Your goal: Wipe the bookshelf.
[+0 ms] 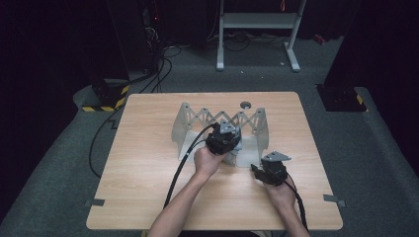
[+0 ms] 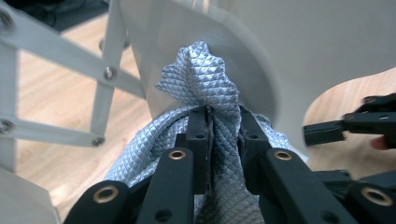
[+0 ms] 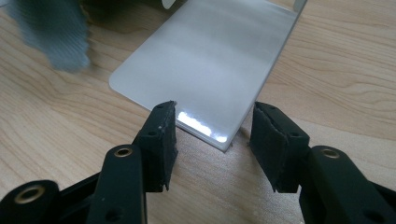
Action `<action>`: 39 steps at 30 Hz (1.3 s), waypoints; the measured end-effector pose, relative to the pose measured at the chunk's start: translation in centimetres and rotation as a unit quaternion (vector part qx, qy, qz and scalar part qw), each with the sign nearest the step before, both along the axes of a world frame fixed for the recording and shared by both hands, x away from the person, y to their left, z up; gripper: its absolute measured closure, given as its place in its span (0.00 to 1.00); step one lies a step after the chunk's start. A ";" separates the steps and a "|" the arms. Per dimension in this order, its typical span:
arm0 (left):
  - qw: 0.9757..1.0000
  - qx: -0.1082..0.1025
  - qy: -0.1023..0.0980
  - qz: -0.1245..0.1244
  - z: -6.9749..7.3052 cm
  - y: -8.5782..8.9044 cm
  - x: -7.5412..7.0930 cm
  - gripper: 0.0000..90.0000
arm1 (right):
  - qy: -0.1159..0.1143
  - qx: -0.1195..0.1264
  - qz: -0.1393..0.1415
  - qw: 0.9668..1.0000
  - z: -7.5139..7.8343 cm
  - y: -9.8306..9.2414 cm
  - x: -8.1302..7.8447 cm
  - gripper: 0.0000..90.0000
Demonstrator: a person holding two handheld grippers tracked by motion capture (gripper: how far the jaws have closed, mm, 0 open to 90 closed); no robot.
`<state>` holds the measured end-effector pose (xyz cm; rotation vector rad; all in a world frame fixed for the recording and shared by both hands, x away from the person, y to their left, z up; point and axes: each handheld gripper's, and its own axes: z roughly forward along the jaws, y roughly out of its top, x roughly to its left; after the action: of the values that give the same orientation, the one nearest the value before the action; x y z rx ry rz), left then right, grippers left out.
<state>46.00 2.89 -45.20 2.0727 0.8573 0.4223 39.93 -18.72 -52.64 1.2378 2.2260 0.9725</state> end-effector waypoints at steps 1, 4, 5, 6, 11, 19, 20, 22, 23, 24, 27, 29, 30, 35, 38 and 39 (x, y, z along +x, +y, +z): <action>1.000 0.002 0.005 0.003 -0.4 -0.1 0.2 0.87 | 0.000 0.000 0.000 1.000 0.0 0.0 0.0 0.57; 1.000 0.013 0.015 0.013 -1.4 -0.2 0.8 0.87 | 0.000 0.000 0.000 1.000 0.0 0.0 0.0 0.57; 1.000 0.017 0.020 0.014 -1.7 -0.2 1.0 0.87 | 0.000 0.000 0.000 1.000 0.0 0.0 0.0 0.57; 0.999 0.021 0.024 0.015 -2.1 -0.2 1.1 0.87 | 0.000 0.000 -0.001 1.000 0.0 0.0 0.0 0.57; 0.999 0.032 0.037 0.017 -3.6 -0.4 1.3 0.87 | 0.000 0.000 0.000 1.000 0.0 0.0 0.0 0.57; 0.998 0.044 0.046 -0.012 -4.3 -0.3 -0.3 0.87 | 0.000 0.000 0.000 1.000 0.0 0.0 0.0 0.57; 0.998 0.044 0.046 -0.014 -4.3 -0.2 -0.5 0.86 | 0.000 0.000 0.000 1.000 0.0 0.0 0.0 0.57; 0.998 0.039 0.043 -0.018 -4.3 0.3 -1.4 0.86 | 0.000 0.000 0.000 1.000 0.0 0.0 0.0 0.57; 0.998 0.039 0.043 -0.020 -4.3 0.6 -1.8 0.86 | -0.001 0.000 0.000 1.000 0.0 0.0 0.0 0.56; 0.998 0.038 0.043 -0.019 -4.4 0.8 -2.1 0.85 | 0.000 0.000 0.000 1.000 0.0 0.0 0.0 0.56; 0.999 0.028 0.040 -0.019 -4.6 1.9 -3.3 0.84 | -0.001 -0.001 0.001 1.000 0.0 0.0 0.0 0.56; 0.999 0.023 0.043 -0.021 -4.8 2.4 -3.9 0.84 | -0.001 -0.001 0.000 1.000 0.0 0.0 0.0 0.56; 0.998 0.025 0.044 -0.023 -4.8 2.5 -4.1 0.84 | -0.001 -0.001 0.000 1.000 0.0 0.0 0.0 0.56; 0.998 0.035 0.050 -0.025 -4.6 2.9 -4.8 0.79 | 0.000 0.001 -0.003 1.000 0.0 -0.1 0.1 0.56; 0.998 0.027 0.054 -0.028 -4.5 3.1 -4.9 0.69 | 0.000 0.001 -0.002 1.000 0.0 -0.1 0.1 0.56; 0.998 0.021 0.051 -0.031 -4.4 3.1 -5.0 0.64 | 0.000 0.002 -0.002 1.000 0.0 -0.1 0.1 0.56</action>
<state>40.97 6.03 -49.63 2.1697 0.8472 0.3041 40.01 -18.84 -52.65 1.2436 2.2225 0.9754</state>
